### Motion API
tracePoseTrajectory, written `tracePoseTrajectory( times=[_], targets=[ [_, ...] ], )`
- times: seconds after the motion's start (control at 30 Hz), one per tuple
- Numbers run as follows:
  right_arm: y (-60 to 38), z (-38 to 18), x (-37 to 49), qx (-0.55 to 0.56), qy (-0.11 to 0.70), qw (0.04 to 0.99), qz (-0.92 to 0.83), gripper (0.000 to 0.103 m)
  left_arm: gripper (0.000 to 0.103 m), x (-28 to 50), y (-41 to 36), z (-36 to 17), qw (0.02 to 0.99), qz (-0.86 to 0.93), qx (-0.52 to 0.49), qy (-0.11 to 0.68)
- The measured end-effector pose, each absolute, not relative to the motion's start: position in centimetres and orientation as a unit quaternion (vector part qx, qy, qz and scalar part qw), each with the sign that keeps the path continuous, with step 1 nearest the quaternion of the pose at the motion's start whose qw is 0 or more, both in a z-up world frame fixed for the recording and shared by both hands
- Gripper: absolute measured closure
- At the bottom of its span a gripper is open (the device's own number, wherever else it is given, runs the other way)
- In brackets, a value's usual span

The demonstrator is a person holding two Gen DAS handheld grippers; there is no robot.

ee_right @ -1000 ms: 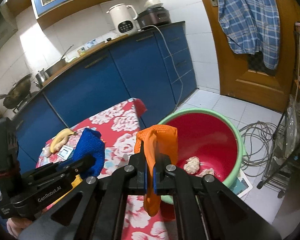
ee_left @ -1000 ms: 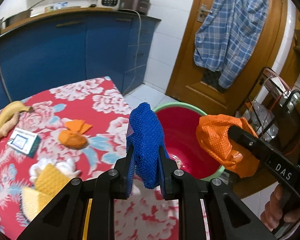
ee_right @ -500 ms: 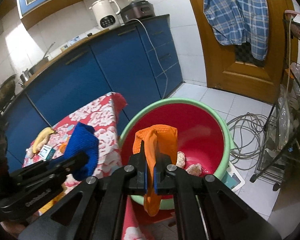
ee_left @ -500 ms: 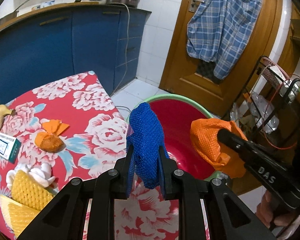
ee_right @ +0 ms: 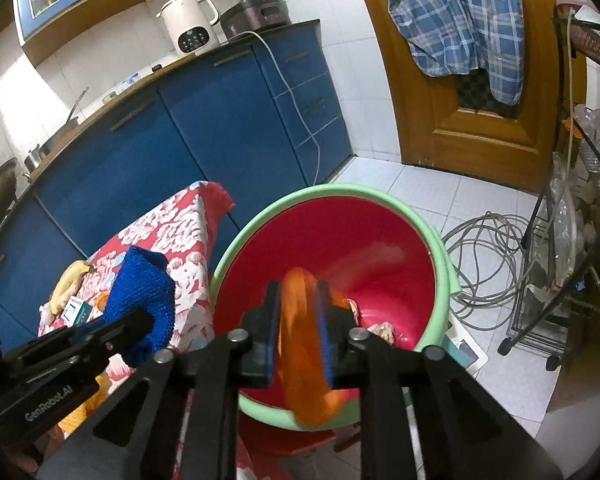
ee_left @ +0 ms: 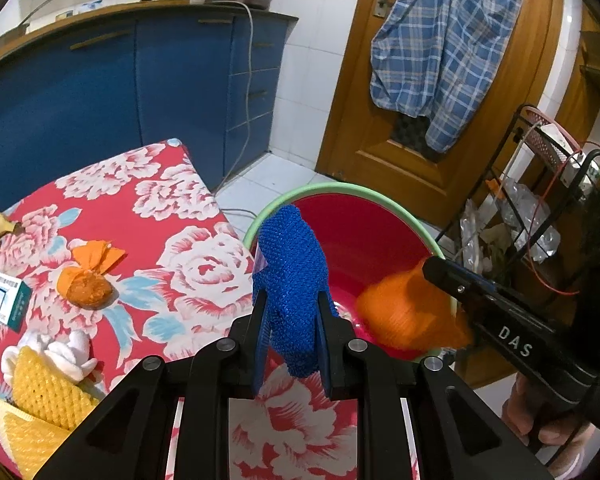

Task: Collect trash
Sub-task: 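Open the right gripper to drop the orange bag while the left drops the blue cloth, then move both grippers back over the table toward the medicine box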

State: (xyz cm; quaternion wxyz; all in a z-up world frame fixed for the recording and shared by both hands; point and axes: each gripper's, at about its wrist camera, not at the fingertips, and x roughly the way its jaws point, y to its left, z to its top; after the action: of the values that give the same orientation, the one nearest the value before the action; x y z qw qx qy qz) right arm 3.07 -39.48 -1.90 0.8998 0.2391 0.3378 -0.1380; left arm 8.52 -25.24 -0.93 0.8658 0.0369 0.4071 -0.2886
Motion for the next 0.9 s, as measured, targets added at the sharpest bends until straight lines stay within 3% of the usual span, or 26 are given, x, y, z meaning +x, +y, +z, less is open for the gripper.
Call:
tracePoseTrajectory(
  times=[0.43, 0.67, 0.9],
  targets=[
    [-39.9, -0.7, 2.0, 0.244, 0.324, 0.902, -0.149, 0.079, 0.079, 9.0, -27.7, -1.6, 0.862, -0.301, 0.059, 0.404],
    [-40.4, -0.1, 0.9, 0.246, 0.316, 0.902, -0.158, 0.078, 0.055, 9.7, -28.2, -1.6, 0.864, -0.300, 0.053, 0.401],
    [-40.2, 0.1, 0.7, 0.246, 0.317, 0.903, -0.154, 0.078, 0.052, 9.4, -27.4, -1.2, 0.866, -0.294, 0.051, 0.402]
  ],
)
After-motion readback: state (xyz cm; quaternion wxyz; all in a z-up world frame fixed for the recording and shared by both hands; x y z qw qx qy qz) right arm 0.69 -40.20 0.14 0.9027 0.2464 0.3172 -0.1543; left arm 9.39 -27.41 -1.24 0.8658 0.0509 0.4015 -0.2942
